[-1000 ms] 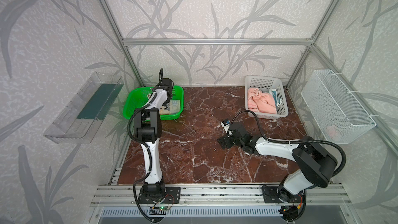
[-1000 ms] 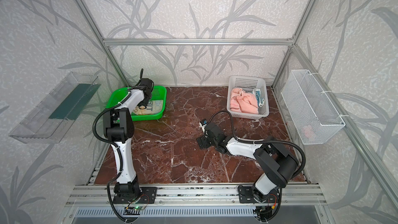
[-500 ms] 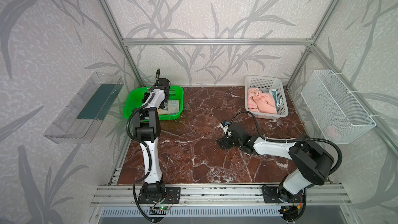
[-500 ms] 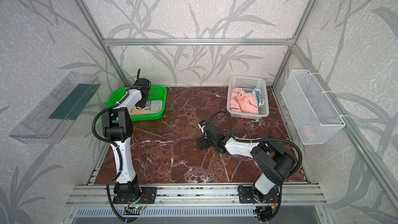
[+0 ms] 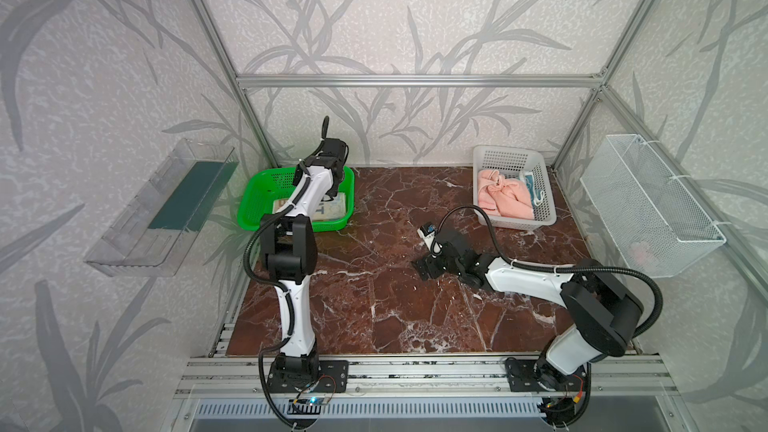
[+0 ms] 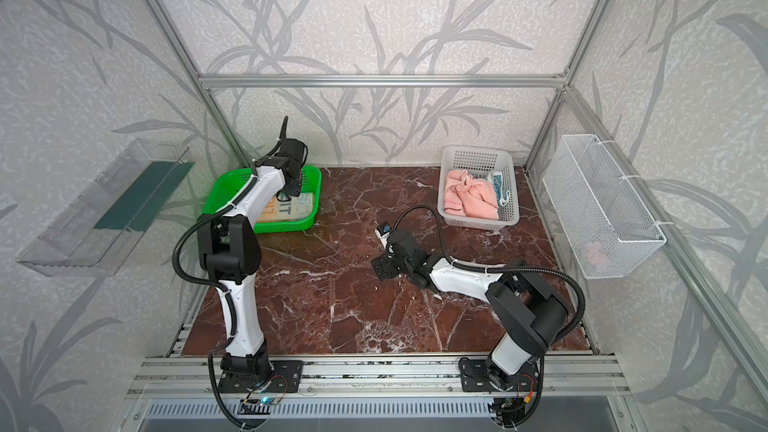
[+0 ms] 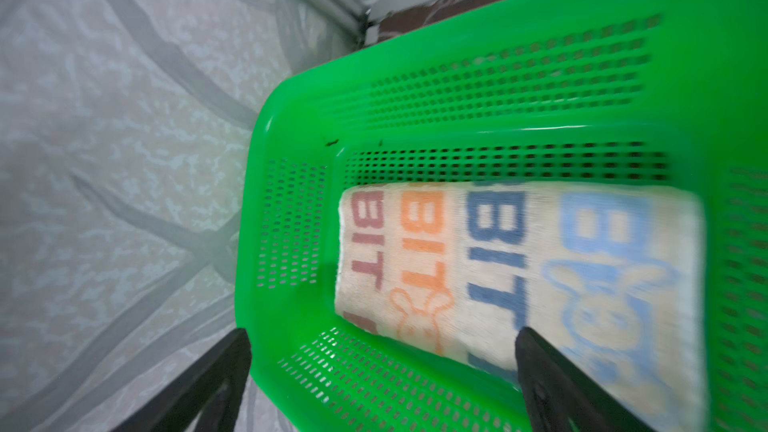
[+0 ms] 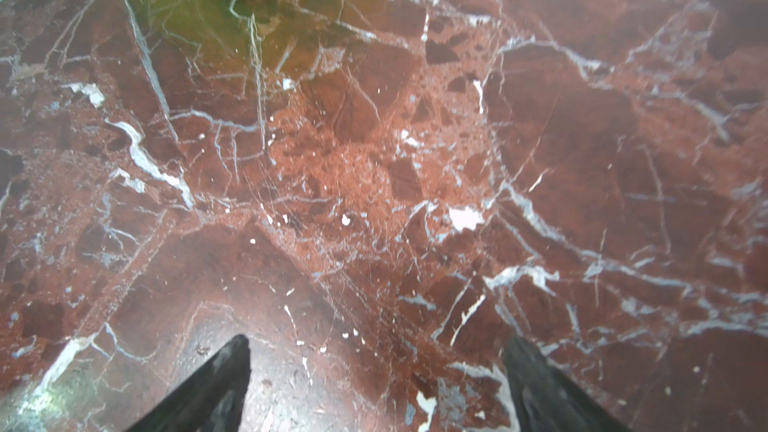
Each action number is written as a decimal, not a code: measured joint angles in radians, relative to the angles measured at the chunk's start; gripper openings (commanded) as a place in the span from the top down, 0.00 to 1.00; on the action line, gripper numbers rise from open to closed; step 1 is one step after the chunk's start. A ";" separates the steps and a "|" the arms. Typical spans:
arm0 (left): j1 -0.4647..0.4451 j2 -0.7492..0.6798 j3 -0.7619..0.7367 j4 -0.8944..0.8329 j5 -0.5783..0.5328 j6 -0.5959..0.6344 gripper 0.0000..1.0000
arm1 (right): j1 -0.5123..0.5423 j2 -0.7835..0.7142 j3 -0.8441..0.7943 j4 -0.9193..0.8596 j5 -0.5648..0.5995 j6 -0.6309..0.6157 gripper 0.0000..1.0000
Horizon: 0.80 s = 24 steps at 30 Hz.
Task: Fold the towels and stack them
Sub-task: 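Open the left gripper and withdraw it from the green basket, then reach the right gripper into the white basket and grasp the pink towel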
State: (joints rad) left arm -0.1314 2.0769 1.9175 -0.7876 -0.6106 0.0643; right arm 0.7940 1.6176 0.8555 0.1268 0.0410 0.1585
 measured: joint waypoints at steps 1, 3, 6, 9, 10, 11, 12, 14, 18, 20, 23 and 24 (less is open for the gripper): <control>-0.033 -0.032 -0.013 0.002 0.021 -0.004 0.01 | 0.000 0.000 0.016 -0.013 0.010 -0.003 0.06; -0.088 -0.087 -0.044 0.011 0.052 -0.011 0.01 | 0.000 0.001 0.051 -0.051 0.034 -0.011 0.05; -0.185 -0.164 -0.125 0.044 0.103 -0.026 0.01 | 0.000 0.013 0.110 -0.110 0.079 -0.019 0.04; -0.267 -0.242 -0.273 0.121 0.202 -0.051 0.01 | 0.000 0.037 0.180 -0.186 0.146 -0.026 0.03; -0.284 -0.267 -0.328 0.149 0.242 -0.060 0.01 | 0.000 0.043 0.203 -0.209 0.171 -0.029 0.03; -0.296 -0.293 -0.387 0.180 0.285 -0.072 0.01 | 0.000 0.045 0.220 -0.229 0.192 -0.032 0.03; -0.302 -0.311 -0.431 0.205 0.315 -0.085 0.01 | 0.000 0.045 0.232 -0.245 0.209 -0.035 0.03; -0.307 -0.349 -0.521 0.254 0.372 -0.115 0.01 | -0.005 0.045 0.257 -0.274 0.237 -0.039 0.03; -0.319 -0.417 -0.647 0.330 0.445 -0.163 0.01 | -0.027 0.045 0.290 -0.313 0.264 -0.046 0.03; -0.323 -0.446 -0.692 0.358 0.486 -0.176 0.01 | -0.044 0.045 0.298 -0.324 0.274 -0.052 0.03; -0.336 -0.480 -0.754 0.409 0.569 -0.202 0.01 | -0.087 0.045 0.317 -0.348 0.291 -0.060 0.03; -0.341 -0.485 -0.768 0.423 0.589 -0.209 0.01 | -0.106 0.045 0.328 -0.361 0.296 -0.060 0.03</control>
State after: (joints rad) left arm -0.4721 1.5921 1.1492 -0.3649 -0.0216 -0.1444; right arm 0.6884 1.6623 1.1835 -0.2340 0.3367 0.0986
